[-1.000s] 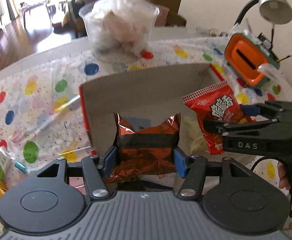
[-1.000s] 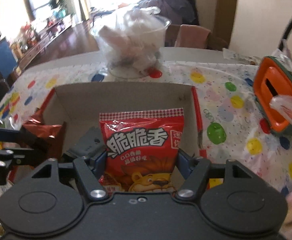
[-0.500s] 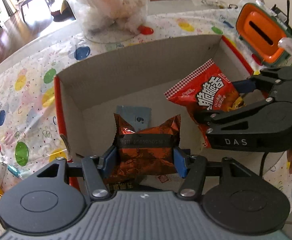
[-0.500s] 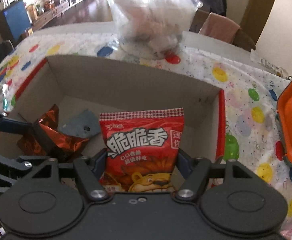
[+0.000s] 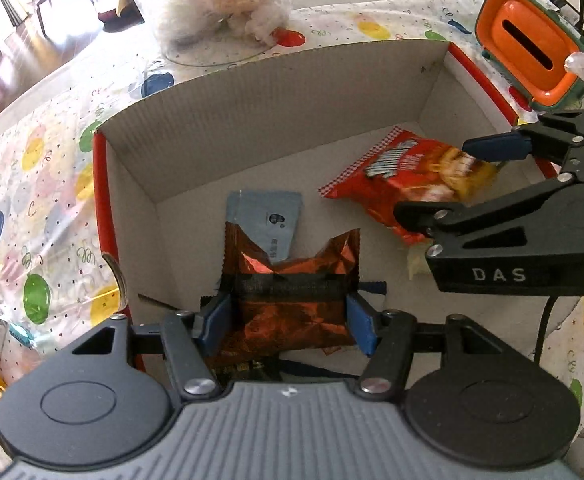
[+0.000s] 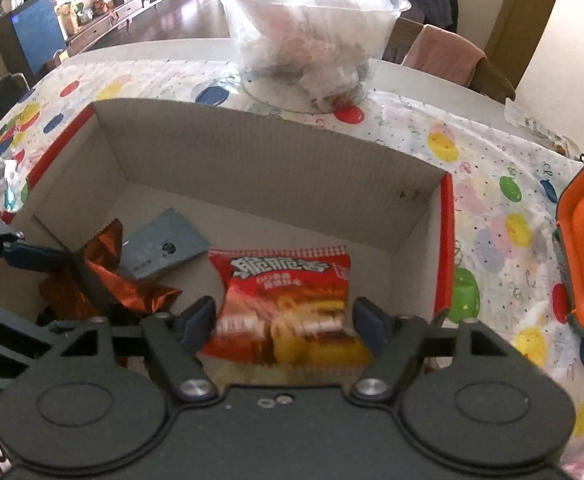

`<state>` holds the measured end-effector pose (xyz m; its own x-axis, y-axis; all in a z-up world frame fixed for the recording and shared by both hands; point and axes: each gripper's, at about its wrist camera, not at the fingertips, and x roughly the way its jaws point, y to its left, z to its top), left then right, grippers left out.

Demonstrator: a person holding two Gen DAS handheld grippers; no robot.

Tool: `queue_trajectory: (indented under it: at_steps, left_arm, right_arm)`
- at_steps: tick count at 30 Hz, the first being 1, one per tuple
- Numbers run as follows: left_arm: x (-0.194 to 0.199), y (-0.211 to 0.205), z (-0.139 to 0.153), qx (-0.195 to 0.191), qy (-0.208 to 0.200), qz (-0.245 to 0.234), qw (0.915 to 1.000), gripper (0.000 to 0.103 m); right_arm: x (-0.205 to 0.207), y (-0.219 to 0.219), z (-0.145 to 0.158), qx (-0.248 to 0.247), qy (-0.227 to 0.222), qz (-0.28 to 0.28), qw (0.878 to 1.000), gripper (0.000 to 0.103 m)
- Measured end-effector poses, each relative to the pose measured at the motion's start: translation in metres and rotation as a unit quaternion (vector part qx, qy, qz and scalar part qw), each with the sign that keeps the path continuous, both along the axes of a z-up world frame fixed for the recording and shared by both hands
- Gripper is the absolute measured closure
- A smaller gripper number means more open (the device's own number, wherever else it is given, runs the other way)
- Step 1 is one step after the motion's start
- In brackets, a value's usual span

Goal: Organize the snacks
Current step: 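Carry both packets into the red box and open both tools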

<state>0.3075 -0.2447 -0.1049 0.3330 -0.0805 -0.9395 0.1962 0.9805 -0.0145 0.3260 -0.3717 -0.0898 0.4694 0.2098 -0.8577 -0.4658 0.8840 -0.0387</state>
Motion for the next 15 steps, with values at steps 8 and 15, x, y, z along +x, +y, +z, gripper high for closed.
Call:
queue_trajectory:
  at_steps: [8,15]
  left_arm:
    - [-0.012,0.008,0.016,-0.019,-0.029,0.004,0.9994,0.035]
    - [-0.026,0.016,0.031,-0.042,-0.050,0.008,0.9978,0.035]
  right_arm:
    - [-0.015,-0.010,0.017,0.025,-0.014,-0.010,1.000,0.023]
    - [-0.030,-0.019,0.035,0.057,-0.023,-0.025,0.998,0.020]
